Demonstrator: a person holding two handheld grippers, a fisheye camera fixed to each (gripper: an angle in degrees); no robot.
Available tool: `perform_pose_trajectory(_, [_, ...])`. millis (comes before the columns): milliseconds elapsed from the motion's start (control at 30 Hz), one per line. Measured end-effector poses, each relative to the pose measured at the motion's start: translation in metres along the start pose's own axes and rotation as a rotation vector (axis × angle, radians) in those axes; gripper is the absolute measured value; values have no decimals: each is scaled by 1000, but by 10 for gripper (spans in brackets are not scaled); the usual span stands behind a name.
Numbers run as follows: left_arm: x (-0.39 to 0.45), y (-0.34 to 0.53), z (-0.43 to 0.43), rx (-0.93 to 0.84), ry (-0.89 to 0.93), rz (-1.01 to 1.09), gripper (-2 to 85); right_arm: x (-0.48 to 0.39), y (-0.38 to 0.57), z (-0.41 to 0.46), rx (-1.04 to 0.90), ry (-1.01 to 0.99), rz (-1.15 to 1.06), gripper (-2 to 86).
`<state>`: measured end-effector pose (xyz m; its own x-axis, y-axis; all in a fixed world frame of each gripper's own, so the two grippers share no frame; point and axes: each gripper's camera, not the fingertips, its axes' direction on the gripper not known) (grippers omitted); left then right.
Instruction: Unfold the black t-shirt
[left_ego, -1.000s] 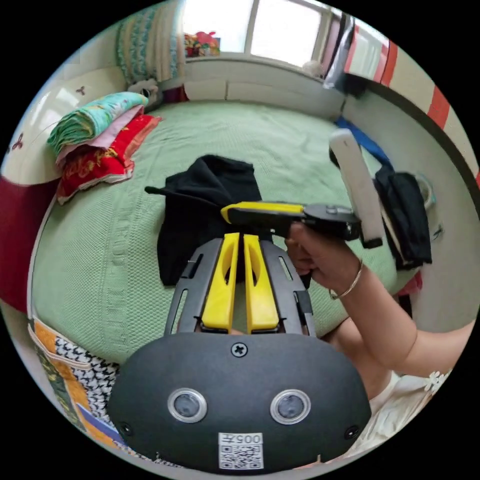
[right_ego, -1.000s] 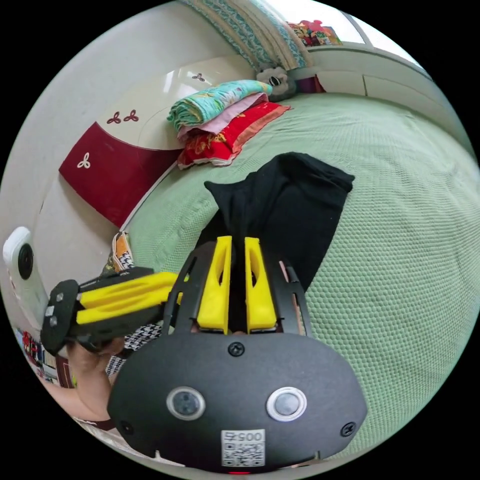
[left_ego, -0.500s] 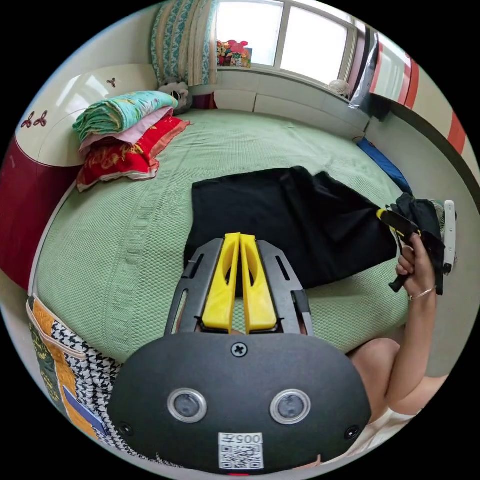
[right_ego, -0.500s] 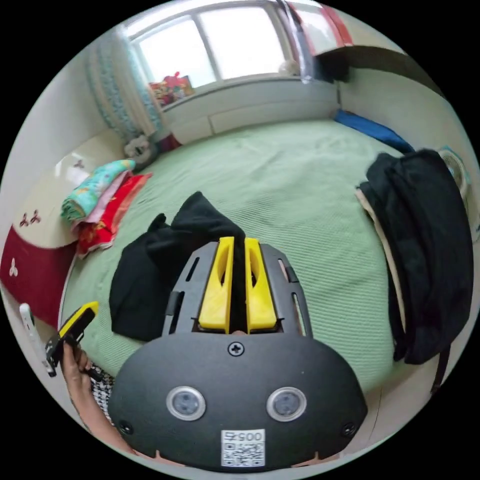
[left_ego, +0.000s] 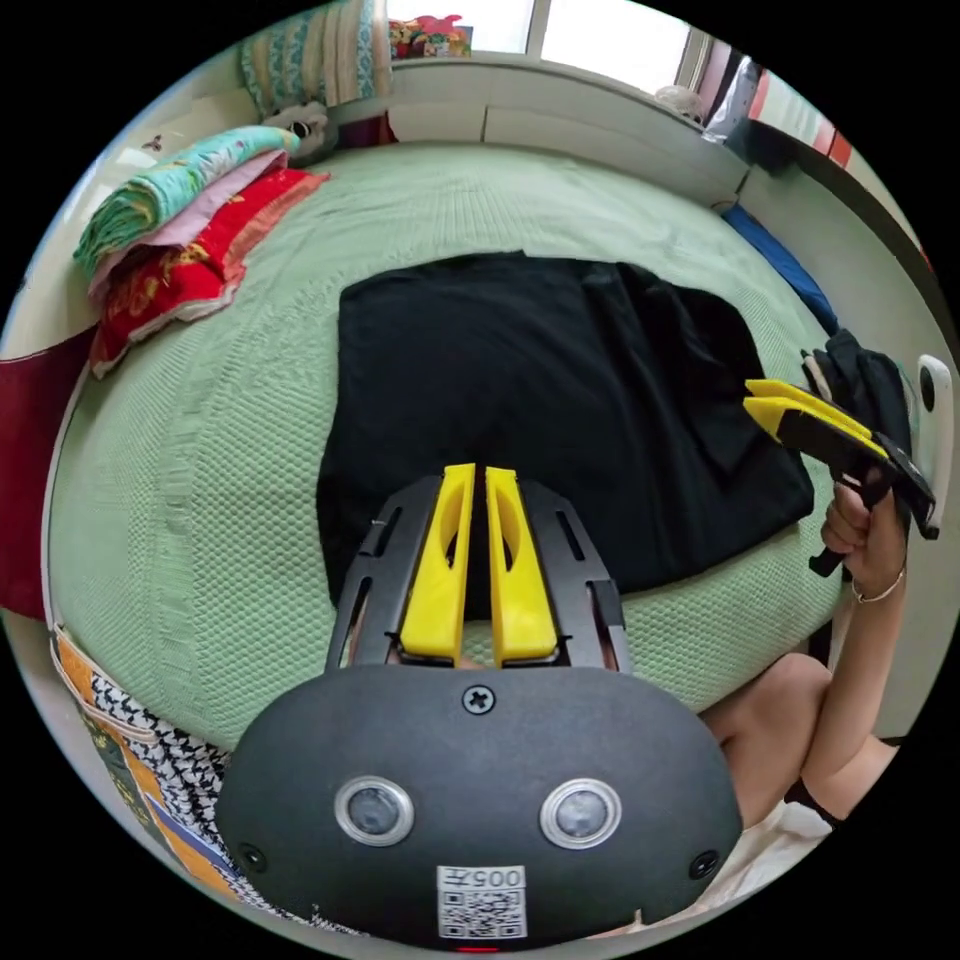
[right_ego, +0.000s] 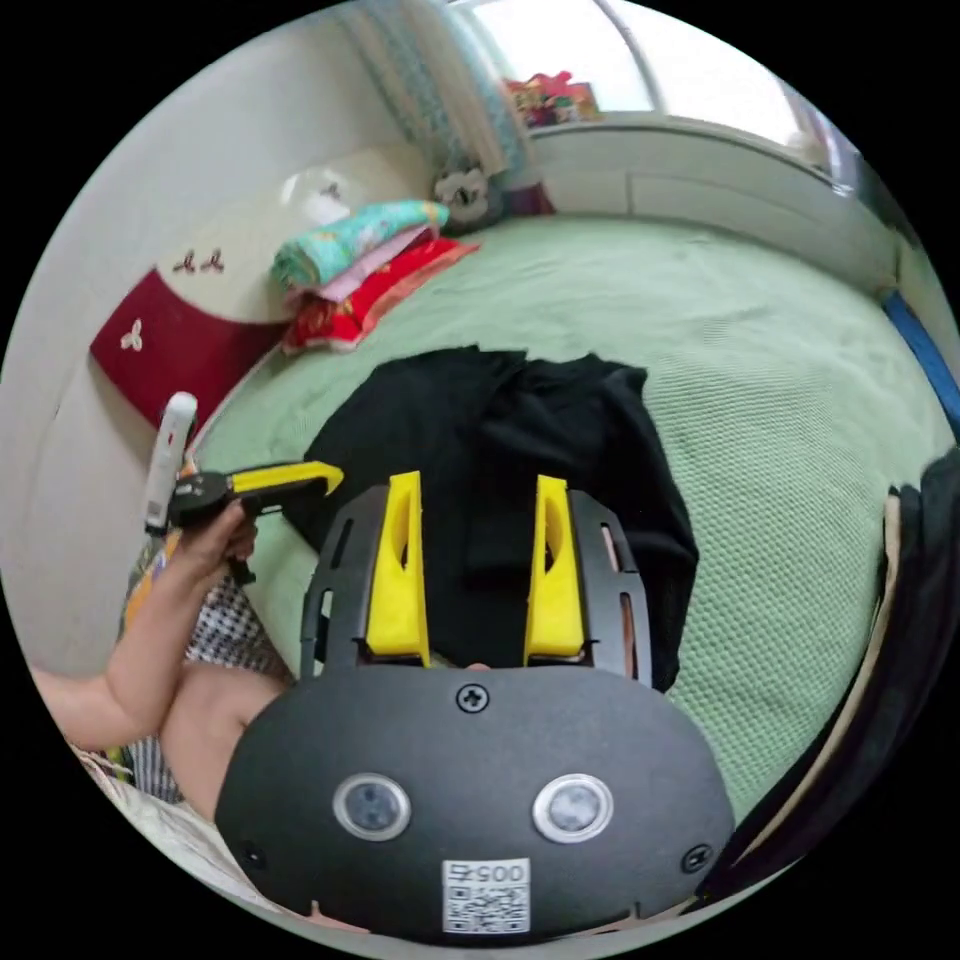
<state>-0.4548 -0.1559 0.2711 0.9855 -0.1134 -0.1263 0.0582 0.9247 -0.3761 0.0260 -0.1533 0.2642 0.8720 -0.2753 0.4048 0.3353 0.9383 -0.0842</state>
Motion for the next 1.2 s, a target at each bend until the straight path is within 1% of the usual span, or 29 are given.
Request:
perform_pose_trajectory(33, [0, 5, -1, 37, 4, -9, 39, -3, 0, 5, -25, 36, -22, 141])
perform_pose_trajectory(100, [-3, 9, -1, 30, 19, -11, 37, -10, -1, 24, -143, 121, -70, 138])
perform_pose_trajectory(167, [-11, 15, -2, 30, 67, -17, 35, -8, 0, 34, -190, 163, -58, 122])
perform_pose_trajectory(233, [-17, 20, -3, 40, 94, -24, 31, -5, 2, 29, -190, 161, -40, 103])
perform_pose_trajectory(300, [-22, 26, -6, 47, 123, -35, 21, 6, 8, 12, -144, 85, 40, 34])
perform_pose_trajectory(333, [-24, 28, -9, 49, 137, -30, 14, 10, 10, 7, -128, 74, 66, 19])
perform_pose_trajectory(400, [-25, 33, -17, 57, 141, -28, 5, 19, 24, -10, -65, 106, 133, -8])
perform_pose_trajectory(467, [-25, 48, -35, 117, 150, -32, -1, 21, 35, -25, -13, 124, 165, -13])
perform_pose_trajectory(533, [-24, 63, -52, 160, 143, -45, -4, 20, 46, -41, 64, 100, 188, -15])
perform_pose_trajectory(600, [-21, 80, -68, 187, 123, -48, -5, 15, 60, -58, 144, 12, 200, -15])
perform_pose_trajectory(633, [-20, 90, -79, 199, 127, -43, -6, 13, 63, -61, 147, -8, 199, -15])
perform_pose_trajectory(700, [-21, 106, -95, 243, 140, -52, -5, 0, 76, -75, 92, -56, 189, -15])
perform_pose_trajectory(767, [-26, 119, -112, 275, 120, -68, -3, -14, 95, -99, 93, -79, 156, -15])
perform_pose_trajectory(833, [-32, 128, -124, 262, 107, -116, 1, -29, 121, -125, 84, -60, 96, -15])
perform_pose_trajectory(867, [-35, 138, -134, 268, 127, -139, 7, -35, 142, -139, 64, -25, 69, -15])
perform_pose_trajectory(933, [-35, 157, -147, 302, 134, -138, 25, -38, 178, -156, 32, 26, 29, -15])
perform_pose_trajectory(1033, [-35, 189, -156, 299, 14, -141, 74, -19, 235, -174, 4, 96, 122, -15])
perform_pose_trajectory(1067, [-39, 202, -155, 286, -16, -146, 93, -6, 255, -177, 11, 100, 199, -15])
perform_pose_trajectory(1100, [-41, 208, -154, 277, -21, -150, 98, 8, 272, -178, 14, 88, 278, -15])
perform_pose_trajectory(1200, [-56, 234, -136, 200, 13, -196, 117, 23, 298, -175, -11, 100, 335, -16])
